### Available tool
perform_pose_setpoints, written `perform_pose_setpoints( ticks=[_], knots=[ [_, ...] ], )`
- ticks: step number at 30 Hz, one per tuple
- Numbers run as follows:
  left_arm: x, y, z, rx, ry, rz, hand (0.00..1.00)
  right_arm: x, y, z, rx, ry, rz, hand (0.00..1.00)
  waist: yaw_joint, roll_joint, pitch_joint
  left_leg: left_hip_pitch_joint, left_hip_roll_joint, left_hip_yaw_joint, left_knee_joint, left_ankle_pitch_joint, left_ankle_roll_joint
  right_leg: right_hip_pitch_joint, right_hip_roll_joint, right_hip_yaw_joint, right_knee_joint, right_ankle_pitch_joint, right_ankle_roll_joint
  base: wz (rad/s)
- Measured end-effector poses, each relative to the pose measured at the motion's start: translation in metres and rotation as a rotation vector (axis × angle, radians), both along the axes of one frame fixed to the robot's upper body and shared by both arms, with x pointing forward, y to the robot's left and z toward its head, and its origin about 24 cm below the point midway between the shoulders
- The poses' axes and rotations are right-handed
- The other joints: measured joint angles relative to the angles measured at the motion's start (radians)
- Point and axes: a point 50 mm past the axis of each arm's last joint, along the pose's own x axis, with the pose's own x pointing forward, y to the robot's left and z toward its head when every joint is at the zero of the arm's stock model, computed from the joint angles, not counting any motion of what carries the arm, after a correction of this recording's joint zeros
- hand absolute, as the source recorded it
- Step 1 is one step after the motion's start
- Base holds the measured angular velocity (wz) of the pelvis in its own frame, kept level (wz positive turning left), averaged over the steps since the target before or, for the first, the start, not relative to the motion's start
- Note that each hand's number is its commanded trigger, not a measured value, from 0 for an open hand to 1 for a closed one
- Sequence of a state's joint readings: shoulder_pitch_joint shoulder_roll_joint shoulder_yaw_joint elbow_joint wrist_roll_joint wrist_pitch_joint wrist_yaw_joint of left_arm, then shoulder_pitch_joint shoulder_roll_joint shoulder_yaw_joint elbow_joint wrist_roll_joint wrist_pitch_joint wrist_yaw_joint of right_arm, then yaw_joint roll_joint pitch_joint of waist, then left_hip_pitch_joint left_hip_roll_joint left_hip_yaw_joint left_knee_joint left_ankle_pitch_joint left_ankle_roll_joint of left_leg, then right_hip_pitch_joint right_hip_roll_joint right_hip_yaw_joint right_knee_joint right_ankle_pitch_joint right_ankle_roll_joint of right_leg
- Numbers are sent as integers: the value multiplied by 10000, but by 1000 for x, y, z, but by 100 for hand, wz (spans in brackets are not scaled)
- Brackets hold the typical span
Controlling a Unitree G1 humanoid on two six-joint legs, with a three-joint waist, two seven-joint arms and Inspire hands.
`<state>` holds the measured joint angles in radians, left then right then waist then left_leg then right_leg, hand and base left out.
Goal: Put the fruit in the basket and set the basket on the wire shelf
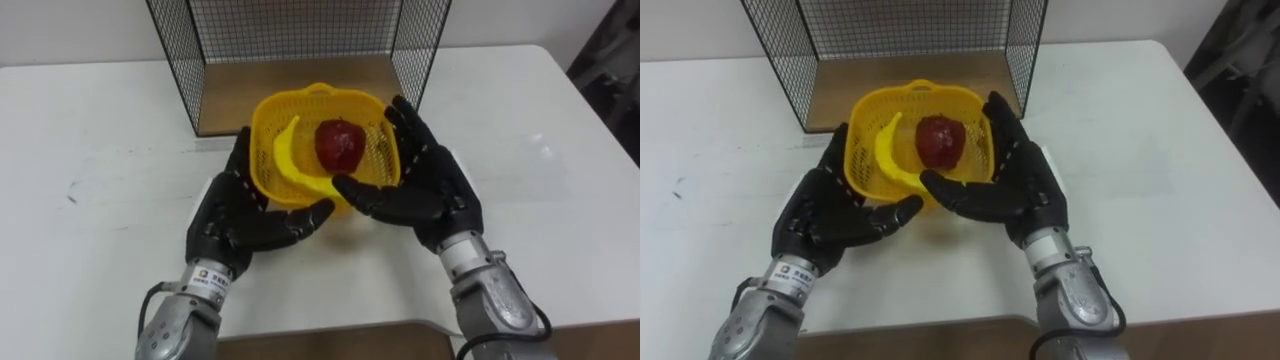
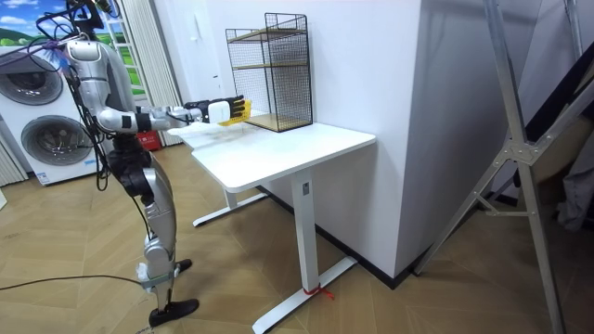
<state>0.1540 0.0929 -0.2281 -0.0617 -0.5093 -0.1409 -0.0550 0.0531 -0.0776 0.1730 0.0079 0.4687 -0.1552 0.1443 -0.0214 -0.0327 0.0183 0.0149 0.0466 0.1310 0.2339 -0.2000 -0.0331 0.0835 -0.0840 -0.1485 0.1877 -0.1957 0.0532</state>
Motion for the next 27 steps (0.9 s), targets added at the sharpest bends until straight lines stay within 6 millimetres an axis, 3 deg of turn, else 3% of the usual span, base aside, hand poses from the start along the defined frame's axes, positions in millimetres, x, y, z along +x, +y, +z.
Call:
perform_pose_setpoints(
  ticks=[15,22,25,27],
  knots=[
    [1,1,10,-107,-541,120,0,0,1,12,151,-563,41,0,5,-80,-21,44,1,-110,64,1,3,135,-7,-200,26,-1,2,3],
    [1,2,17,-139,-851,161,0,0,2,17,198,-768,37,0,14,-125,-67,55,2,-202,232,-1,1,239,-10,-290,30,-1,1,2],
    [1,2,18,-121,-857,166,0,0,1,17,533,-705,19,0,43,-102,-65,-90,97,-198,591,-37,-27,122,35,-283,205,-5,3,0],
    [1,2,18,-23,-905,172,0,0,1,17,634,-701,28,0,79,-72,-63,-568,365,-230,1350,-320,-112,-164,225,-284,551,-112,-132,-2]
  ],
)
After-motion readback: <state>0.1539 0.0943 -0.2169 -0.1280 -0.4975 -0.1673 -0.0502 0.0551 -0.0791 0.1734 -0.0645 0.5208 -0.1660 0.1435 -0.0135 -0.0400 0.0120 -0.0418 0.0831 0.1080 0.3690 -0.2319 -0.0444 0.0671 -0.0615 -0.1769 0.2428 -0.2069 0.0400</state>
